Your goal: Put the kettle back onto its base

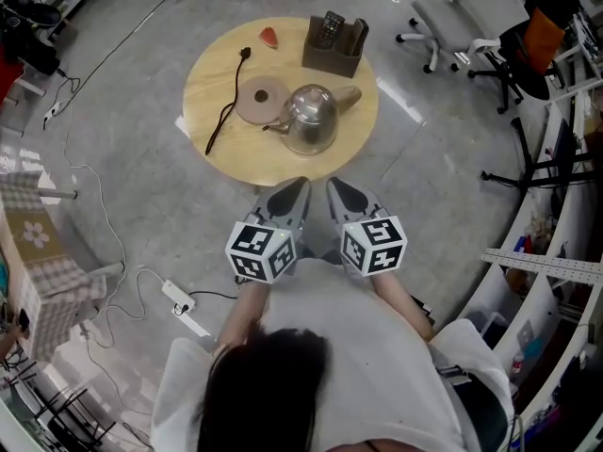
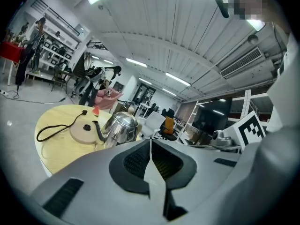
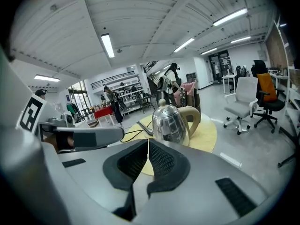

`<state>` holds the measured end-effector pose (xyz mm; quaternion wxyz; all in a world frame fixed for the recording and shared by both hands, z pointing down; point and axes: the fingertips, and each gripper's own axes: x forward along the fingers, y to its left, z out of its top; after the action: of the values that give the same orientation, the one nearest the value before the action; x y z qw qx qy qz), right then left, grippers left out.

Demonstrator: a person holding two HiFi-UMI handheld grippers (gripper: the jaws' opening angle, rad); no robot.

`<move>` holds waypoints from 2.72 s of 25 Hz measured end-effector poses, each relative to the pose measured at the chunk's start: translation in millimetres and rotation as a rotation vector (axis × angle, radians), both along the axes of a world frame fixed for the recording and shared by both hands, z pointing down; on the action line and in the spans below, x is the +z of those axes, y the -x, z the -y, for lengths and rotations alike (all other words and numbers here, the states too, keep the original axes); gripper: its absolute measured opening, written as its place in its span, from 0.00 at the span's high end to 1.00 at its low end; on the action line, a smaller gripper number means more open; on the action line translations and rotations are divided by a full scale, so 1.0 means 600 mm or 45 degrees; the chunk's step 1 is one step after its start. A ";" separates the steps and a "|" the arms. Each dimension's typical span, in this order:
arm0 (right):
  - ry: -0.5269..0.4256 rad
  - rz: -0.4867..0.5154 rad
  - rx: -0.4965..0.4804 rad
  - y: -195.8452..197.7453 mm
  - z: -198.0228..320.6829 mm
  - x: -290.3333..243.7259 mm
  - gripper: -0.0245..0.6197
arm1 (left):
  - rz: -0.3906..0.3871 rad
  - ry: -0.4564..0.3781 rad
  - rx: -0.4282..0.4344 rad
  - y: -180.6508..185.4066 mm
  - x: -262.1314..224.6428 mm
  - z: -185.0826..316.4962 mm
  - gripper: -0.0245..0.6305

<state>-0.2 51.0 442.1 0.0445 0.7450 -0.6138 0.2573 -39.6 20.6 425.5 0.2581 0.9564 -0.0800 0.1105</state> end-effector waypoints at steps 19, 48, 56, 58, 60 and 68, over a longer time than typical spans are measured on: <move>0.046 -0.080 0.080 -0.008 0.012 0.003 0.92 | 0.028 -0.139 0.012 0.005 -0.014 0.030 0.92; 0.022 -0.092 0.107 -0.110 0.023 0.014 0.92 | 0.040 -0.038 -0.034 -0.045 -0.001 0.049 0.92; 0.019 -0.111 0.097 -0.149 0.039 0.014 0.92 | 0.041 -0.018 -0.137 -0.049 0.010 0.088 0.92; 0.008 -0.100 0.103 -0.161 0.042 0.013 0.92 | 0.038 -0.031 -0.127 -0.054 0.010 0.089 0.92; -0.001 -0.086 0.108 -0.172 0.046 0.013 0.92 | 0.054 -0.047 -0.119 -0.058 0.015 0.089 0.92; 0.013 -0.103 0.097 -0.199 0.065 0.021 0.92 | 0.062 -0.016 -0.151 -0.073 0.029 0.110 0.92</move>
<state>119.3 11.9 454.5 0.0631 0.7774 -0.5813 0.2318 3.9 -45.5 442.9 0.2561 0.9487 -0.1436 0.1177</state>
